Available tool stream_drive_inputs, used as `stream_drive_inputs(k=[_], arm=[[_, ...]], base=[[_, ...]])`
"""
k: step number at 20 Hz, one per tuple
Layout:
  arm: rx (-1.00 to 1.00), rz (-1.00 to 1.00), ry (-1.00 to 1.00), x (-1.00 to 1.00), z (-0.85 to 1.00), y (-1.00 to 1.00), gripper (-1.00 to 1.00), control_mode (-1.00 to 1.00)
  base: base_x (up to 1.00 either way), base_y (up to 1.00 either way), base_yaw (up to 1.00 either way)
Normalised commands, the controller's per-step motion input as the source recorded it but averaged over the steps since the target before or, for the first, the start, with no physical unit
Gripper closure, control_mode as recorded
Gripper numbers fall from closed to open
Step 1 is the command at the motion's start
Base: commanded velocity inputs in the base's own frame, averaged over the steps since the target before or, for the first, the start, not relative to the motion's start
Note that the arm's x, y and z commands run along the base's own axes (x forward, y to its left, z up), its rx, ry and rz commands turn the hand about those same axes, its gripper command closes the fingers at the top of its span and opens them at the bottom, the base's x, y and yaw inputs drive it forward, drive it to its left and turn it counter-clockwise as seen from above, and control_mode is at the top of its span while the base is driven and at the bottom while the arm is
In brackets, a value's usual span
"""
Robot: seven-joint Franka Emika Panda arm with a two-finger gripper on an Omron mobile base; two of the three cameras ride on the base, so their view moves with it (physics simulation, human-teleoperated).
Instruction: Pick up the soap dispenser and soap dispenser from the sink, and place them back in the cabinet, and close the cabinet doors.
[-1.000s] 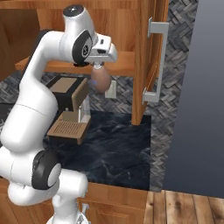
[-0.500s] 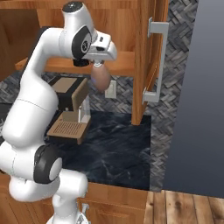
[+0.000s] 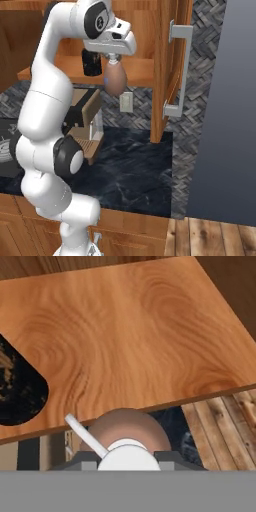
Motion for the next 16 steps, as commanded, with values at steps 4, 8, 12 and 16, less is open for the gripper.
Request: stream_drive_inputs(k=[4, 8, 12, 16], arm=[[0.0, 0.0, -0.2, -0.01, 0.0, -0.01, 1.0, -1.0], [0.0, 0.0, -0.16, -0.02, 0.0, 0.0, 1.0, -1.0], [0.0, 0.0, -0.07, 0.01, 0.0, 0.0, 1.0, -1.0], [0.0, 0.0, -0.04, 0.28, 0.0, 0.0, 1.0, -1.0]], base=[[0.0, 0.0, 0.0], [0.0, 0.0, 0.0], [0.0, 0.0, 0.0], [0.0, 0.0, 0.0]])
